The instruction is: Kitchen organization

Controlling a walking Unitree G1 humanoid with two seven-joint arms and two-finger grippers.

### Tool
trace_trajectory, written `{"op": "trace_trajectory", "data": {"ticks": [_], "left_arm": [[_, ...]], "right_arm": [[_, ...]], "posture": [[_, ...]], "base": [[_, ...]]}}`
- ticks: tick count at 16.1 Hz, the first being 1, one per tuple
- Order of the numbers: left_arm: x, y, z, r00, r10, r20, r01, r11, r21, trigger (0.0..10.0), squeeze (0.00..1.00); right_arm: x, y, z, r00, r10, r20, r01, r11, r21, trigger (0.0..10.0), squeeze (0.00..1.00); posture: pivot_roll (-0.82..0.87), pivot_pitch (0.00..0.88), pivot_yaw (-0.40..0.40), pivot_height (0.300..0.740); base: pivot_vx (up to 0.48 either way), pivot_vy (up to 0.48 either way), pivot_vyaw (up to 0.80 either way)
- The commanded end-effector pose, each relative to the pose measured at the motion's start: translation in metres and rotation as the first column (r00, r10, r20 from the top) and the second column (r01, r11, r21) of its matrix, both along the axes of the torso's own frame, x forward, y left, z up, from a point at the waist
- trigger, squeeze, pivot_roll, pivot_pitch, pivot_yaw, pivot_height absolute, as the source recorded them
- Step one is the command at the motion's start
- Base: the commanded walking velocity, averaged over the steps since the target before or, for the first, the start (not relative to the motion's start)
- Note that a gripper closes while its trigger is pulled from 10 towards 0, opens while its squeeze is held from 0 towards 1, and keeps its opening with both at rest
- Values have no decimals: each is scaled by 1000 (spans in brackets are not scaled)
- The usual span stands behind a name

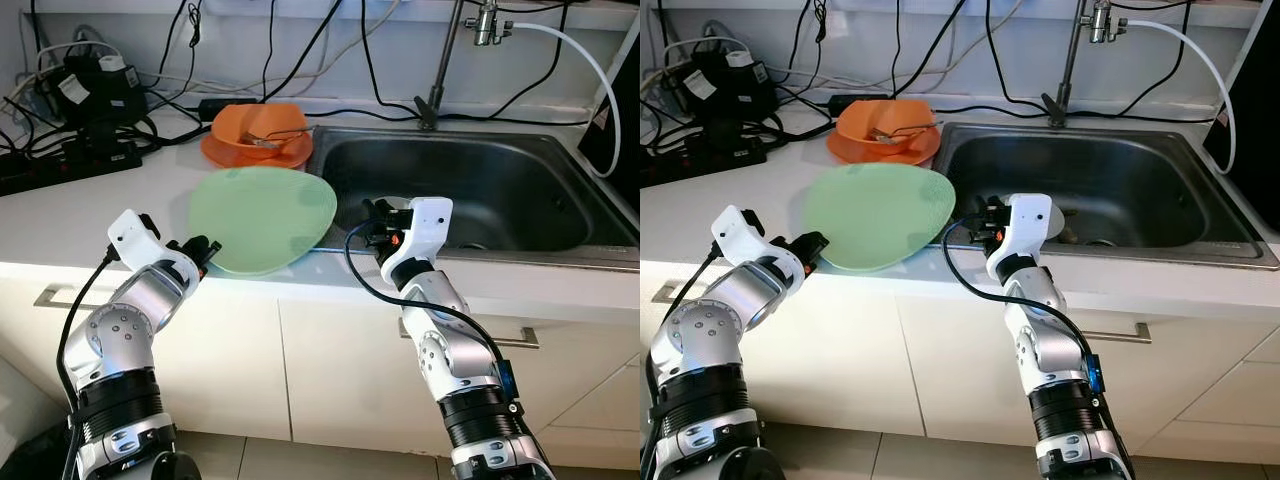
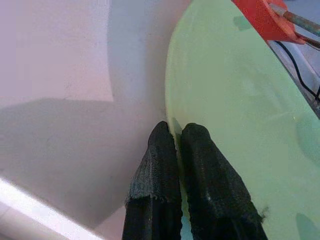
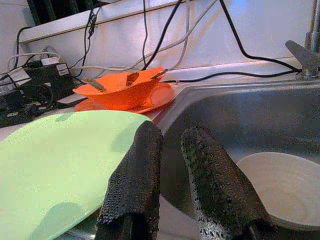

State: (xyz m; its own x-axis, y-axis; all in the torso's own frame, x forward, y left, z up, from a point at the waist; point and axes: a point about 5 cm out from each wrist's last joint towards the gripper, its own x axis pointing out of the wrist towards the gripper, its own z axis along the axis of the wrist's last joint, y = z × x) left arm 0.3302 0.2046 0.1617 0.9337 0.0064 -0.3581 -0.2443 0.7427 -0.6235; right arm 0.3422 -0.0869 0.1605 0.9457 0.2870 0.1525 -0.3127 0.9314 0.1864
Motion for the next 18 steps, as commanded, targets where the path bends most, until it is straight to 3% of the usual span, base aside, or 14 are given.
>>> {"op": "trace_trajectory", "data": {"ticks": [1,5,9,11,12,18], "left_arm": [[-6,0,-14,997,8,-79,-8,1000,6,0,0],[-7,-2,-14,997,11,-74,-11,1000,-8,0,0],[-4,-18,7,993,-54,102,59,997,-40,0,0],[-5,-24,11,989,-84,123,88,996,-32,9098,0],[-4,-26,10,989,-85,118,90,995,-31,10000,0],[-5,-31,6,989,-91,117,95,995,-30,10000,0]], "right_arm": [[1,3,2,1000,12,-5,-12,1000,-10,10000,0],[2,3,3,1000,10,-6,-10,1000,-9,10000,0],[3,1,3,1000,3,-5,-3,1000,-8,10000,0],[3,1,3,1000,2,-4,-2,1000,-9,10000,0],[3,1,4,1000,2,-3,-2,1000,-10,10000,0],[6,-7,10,1000,-25,18,25,1000,-9,10000,0]], "posture": [[39,0,11,740],[41,0,10,740],[40,0,10,740],[40,0,10,740],[38,0,7,740],[33,0,6,740]], "base": [[0,0,0],[0,0,0],[0,0,0],[0,0,0],[0,0,0],[0,0,0]]}}
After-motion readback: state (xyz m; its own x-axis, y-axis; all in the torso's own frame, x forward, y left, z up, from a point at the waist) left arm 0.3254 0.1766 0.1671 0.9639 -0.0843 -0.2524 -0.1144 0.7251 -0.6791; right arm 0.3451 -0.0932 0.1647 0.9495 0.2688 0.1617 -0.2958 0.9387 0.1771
